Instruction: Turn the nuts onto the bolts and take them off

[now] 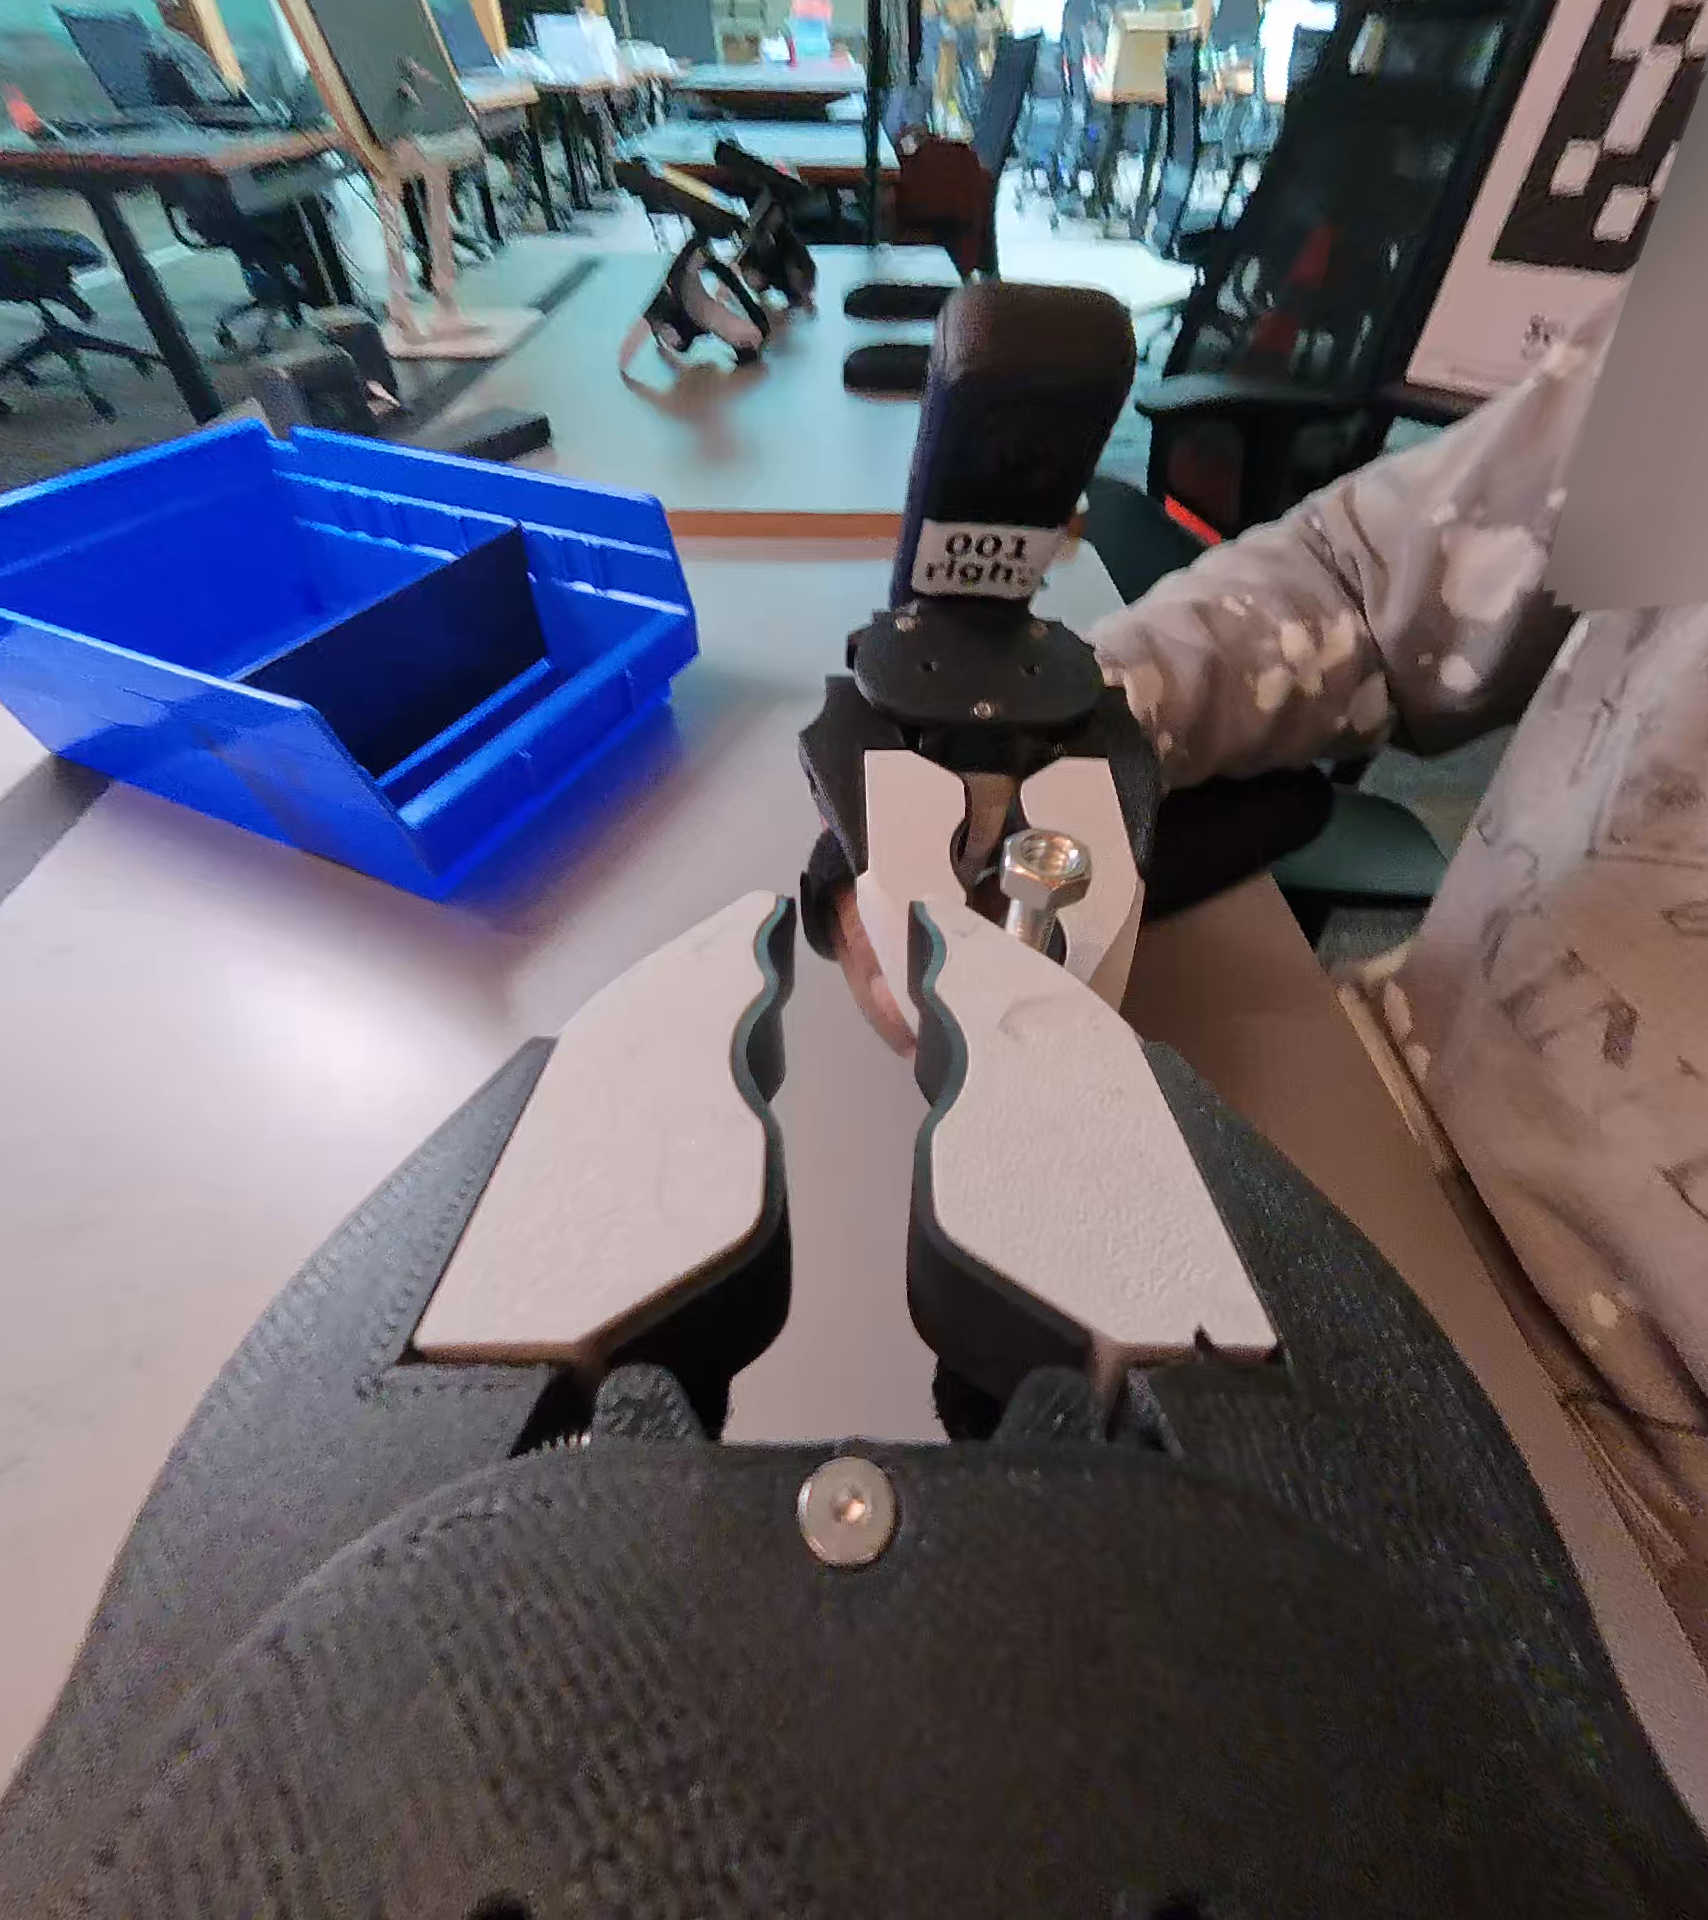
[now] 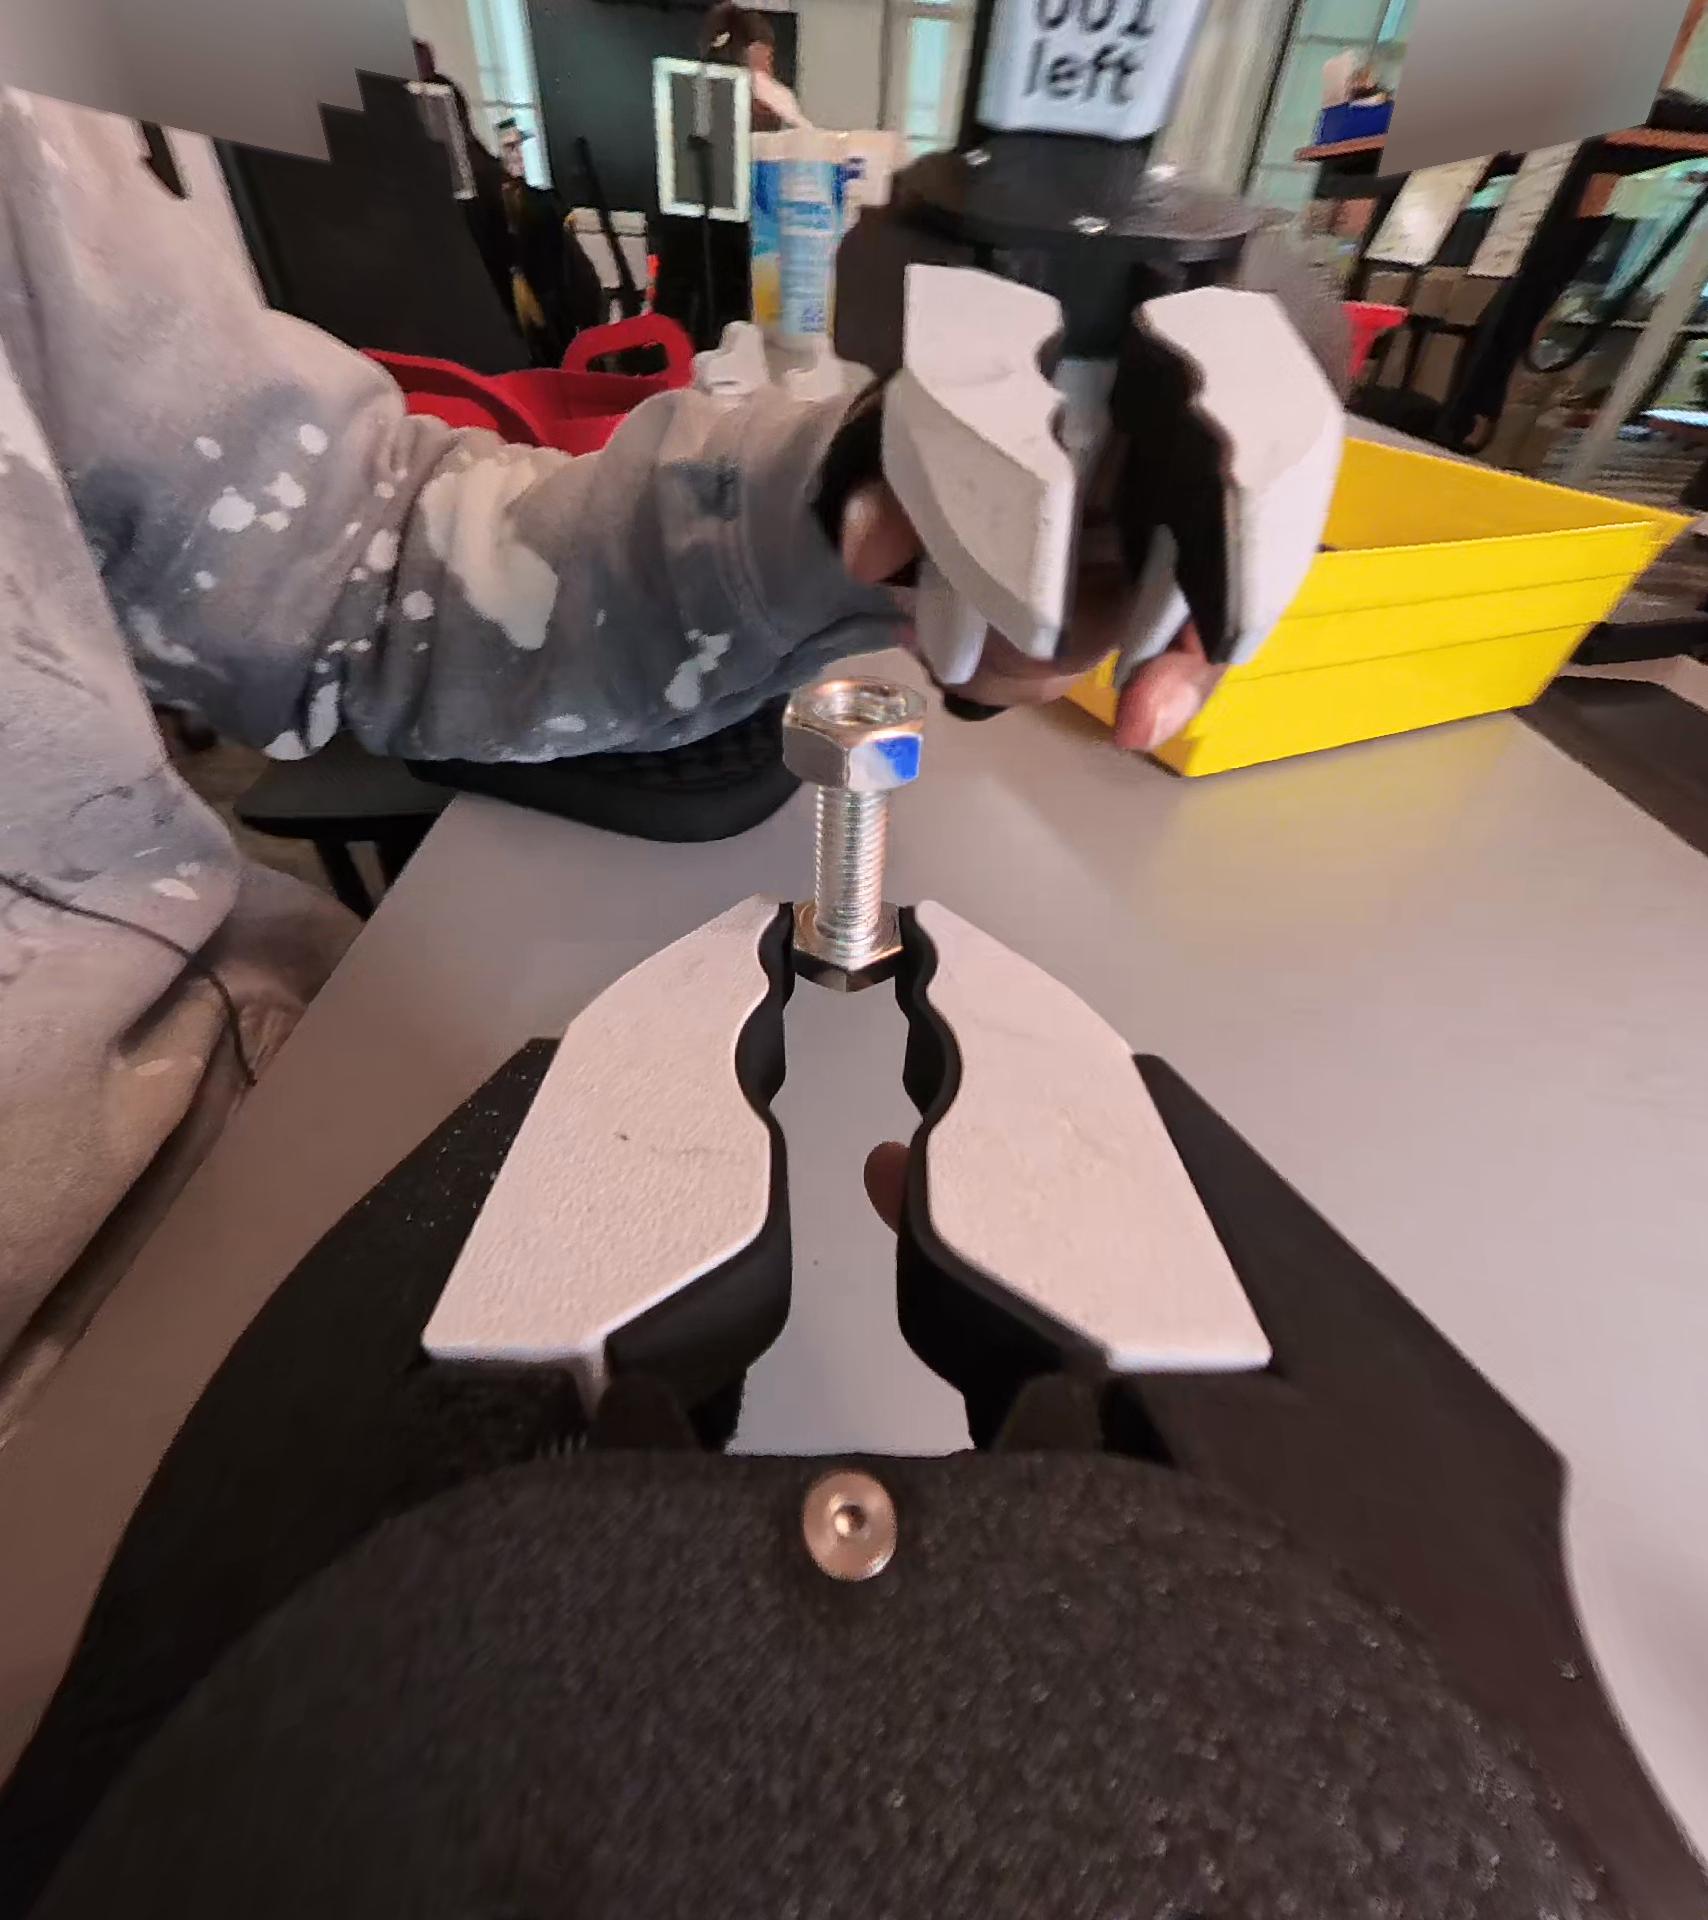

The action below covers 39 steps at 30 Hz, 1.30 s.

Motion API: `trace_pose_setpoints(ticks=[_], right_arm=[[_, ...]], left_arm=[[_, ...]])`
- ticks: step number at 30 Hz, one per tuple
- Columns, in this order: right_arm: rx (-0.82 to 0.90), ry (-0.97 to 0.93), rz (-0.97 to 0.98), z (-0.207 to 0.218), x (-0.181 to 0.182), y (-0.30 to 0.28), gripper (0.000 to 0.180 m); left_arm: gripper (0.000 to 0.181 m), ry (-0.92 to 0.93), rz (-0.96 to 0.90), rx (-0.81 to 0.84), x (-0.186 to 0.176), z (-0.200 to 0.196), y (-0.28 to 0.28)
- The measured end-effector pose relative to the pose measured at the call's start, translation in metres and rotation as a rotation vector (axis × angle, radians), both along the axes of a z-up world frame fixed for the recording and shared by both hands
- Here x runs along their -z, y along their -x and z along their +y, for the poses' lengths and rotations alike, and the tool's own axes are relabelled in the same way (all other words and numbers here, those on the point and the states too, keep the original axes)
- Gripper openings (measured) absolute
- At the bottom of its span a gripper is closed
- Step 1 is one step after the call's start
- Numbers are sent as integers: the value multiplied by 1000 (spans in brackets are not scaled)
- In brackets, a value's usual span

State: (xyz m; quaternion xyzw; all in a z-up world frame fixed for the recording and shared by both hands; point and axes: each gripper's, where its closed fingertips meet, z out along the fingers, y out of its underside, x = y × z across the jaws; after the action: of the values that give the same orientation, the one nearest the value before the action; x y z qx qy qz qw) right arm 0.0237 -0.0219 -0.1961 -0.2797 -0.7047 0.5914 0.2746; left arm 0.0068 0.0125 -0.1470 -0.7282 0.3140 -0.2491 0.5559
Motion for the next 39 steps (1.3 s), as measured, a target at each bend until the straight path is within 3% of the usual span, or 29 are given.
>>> trace_pose_setpoints(ticks=[6, 9, 20, 27, 32, 39], right_arm=[[286, 44, -8, 46, -3, 24, 18], [358, 64, -39, 58, -1, 28, 18], [401, 56, -54, 62, 3, 32, 18], [374, 94, 24, 59, -11, 28, 18], [391, 90, 20, 62, -10, 30, 18], [403, 77, 19, 62, -8, 31, 18]], left_arm=[[33, -71, -261, -126, -14, 24, 6], [36, -69, -295, -171, -9, 33, 4], [36, -33, -265, -196, 7, 41, -4], [22, -79, -236, -312, 0, 44, 19], [29, -105, -301, -247, -11, 37, 13], [34, -110, -215, -265, -2, 42, 2]])
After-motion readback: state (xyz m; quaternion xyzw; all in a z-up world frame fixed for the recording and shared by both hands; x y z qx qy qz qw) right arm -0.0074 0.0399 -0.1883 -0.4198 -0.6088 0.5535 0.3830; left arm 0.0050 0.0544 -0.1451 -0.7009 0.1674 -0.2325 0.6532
